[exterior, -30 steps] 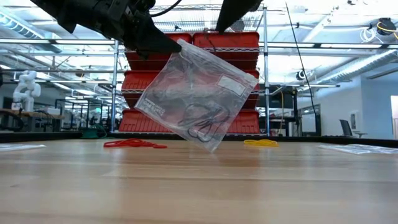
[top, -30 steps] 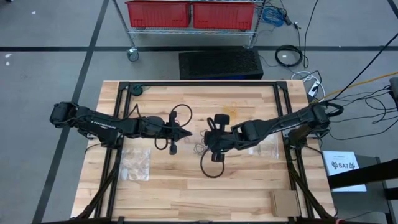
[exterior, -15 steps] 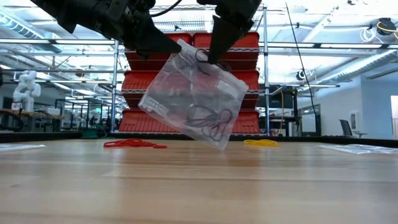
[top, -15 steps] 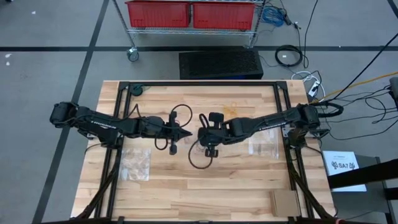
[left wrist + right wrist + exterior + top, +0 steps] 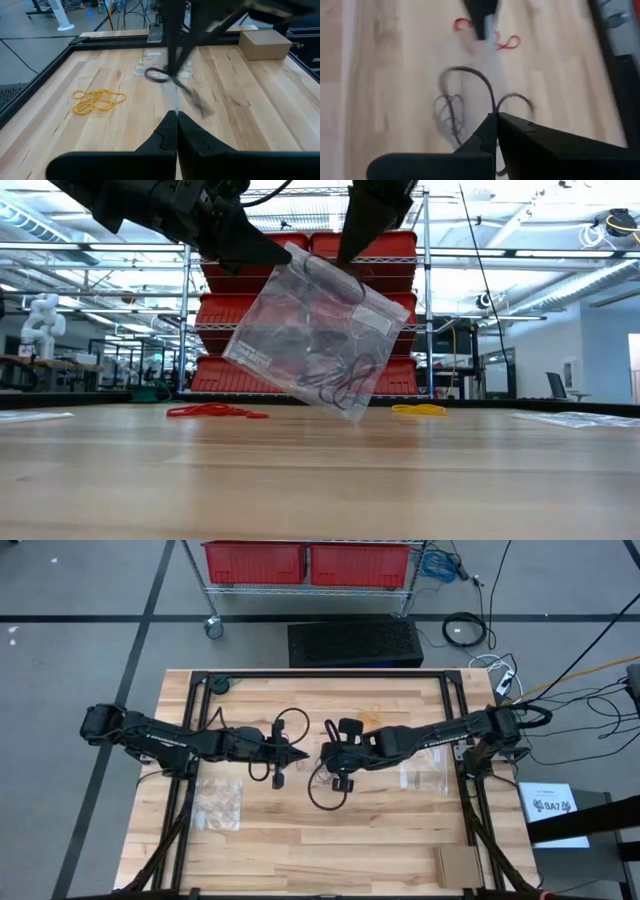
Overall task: Sort rubber bands
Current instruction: Put the purple rubber band into the top right transparent zip bag
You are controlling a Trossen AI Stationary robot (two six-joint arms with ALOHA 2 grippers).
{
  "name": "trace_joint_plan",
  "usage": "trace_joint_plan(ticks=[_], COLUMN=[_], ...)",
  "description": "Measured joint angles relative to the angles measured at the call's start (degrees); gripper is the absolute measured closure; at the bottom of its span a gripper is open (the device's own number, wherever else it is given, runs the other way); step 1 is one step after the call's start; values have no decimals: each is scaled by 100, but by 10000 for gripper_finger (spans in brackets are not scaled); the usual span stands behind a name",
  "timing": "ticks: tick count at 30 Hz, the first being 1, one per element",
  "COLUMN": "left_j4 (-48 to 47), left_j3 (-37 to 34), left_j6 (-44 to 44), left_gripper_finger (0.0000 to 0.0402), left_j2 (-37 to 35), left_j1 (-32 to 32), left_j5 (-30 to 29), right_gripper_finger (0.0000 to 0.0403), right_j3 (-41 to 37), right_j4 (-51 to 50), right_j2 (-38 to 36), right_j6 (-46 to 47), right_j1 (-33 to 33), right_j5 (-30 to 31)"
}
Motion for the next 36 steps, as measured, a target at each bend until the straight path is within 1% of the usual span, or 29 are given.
trace_joint_plan(ticks=[10, 11, 14, 20, 21, 25, 29, 36], left_j4=[-2, -4, 1, 0, 0, -1, -2, 7], left_j3=[-2, 0, -1, -1, 0, 0, 0, 0], left_j6=[0, 0, 0, 4, 4, 4, 7, 4], left_gripper_finger=[401, 401, 401, 401, 401, 401, 401, 401], left_j2=[0, 0, 0, 0, 0, 0, 0, 0], left_j1=[0, 0, 0, 0, 0, -2, 0, 0], left_j5=[2, 2, 2, 3, 3, 4, 5, 4], right_gripper_finger=[403, 403, 403, 403, 403, 403, 403, 403], right_j3=[0, 0, 0, 0, 0, 0, 0, 0], right_j4=[6, -15, -24, 162, 226, 516, 557, 594], right_j2=[148, 147, 116, 122, 126, 127, 129, 131], right_j6=[44, 62, 101, -95, -142, -276, -323, -150], right_j1=[-89, -108, -162, -329, -355, -431, -422, -424], right_j5=[-251, -224, 112, 140, 79, -500, -859, -1197])
